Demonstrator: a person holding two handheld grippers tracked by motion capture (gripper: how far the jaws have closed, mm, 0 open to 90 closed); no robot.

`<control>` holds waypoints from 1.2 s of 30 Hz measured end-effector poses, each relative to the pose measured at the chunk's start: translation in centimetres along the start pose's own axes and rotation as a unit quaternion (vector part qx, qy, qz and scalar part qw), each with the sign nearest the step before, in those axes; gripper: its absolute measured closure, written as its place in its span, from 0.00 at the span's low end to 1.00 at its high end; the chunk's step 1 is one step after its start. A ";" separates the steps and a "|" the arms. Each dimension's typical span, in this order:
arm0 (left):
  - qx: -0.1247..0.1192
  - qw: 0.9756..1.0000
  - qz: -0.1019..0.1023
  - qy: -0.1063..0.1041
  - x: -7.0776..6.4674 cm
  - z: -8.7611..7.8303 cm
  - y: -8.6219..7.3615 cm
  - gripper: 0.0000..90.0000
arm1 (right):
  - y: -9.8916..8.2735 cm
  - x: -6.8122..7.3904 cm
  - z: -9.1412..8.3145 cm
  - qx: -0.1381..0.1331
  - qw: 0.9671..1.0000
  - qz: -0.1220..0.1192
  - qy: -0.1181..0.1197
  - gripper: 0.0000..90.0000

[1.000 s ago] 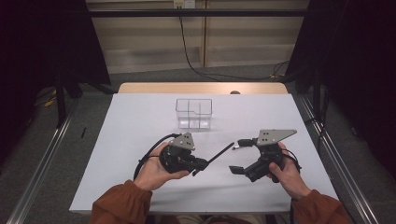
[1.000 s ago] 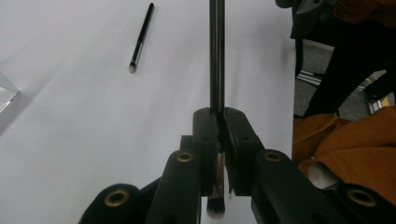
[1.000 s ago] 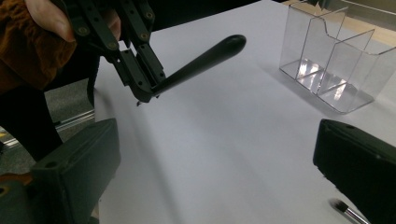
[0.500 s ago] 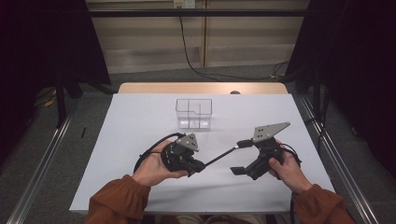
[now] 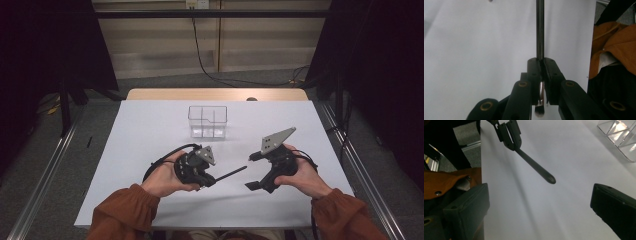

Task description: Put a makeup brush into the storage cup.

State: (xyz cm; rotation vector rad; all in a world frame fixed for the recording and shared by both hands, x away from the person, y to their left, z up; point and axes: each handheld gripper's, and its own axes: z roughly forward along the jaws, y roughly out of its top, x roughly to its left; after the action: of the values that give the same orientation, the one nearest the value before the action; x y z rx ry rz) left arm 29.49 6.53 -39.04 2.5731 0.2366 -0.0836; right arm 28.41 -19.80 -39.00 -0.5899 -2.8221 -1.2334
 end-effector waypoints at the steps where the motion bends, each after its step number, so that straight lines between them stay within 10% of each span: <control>1: 0.004 1.000 0.000 0.001 0.1 0.0 0.1 0.93 | 0.1 0.0 0.1 0.003 1.000 -0.003 -0.001 0.03; 15: 0.054 0.999 0.009 -0.004 -0.1 0.8 0.7 0.93 | 2.2 0.0 1.9 0.110 0.992 -0.064 0.010 0.19; 22: 0.083 0.996 0.018 -0.007 -0.2 1.1 1.4 0.93 | 3.2 -0.4 3.2 0.189 0.979 -0.066 0.029 0.23; 36: 0.104 0.994 0.025 -0.004 -0.4 1.8 1.6 0.93 | 3.7 -0.2 5.3 0.255 0.959 -0.114 0.040 0.46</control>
State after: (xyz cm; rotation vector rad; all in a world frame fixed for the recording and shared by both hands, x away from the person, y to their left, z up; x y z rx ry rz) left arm 29.37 4.17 -39.73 2.7830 0.1675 -0.1035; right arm 30.67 -13.83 -40.04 -0.1881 -3.0137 -0.4758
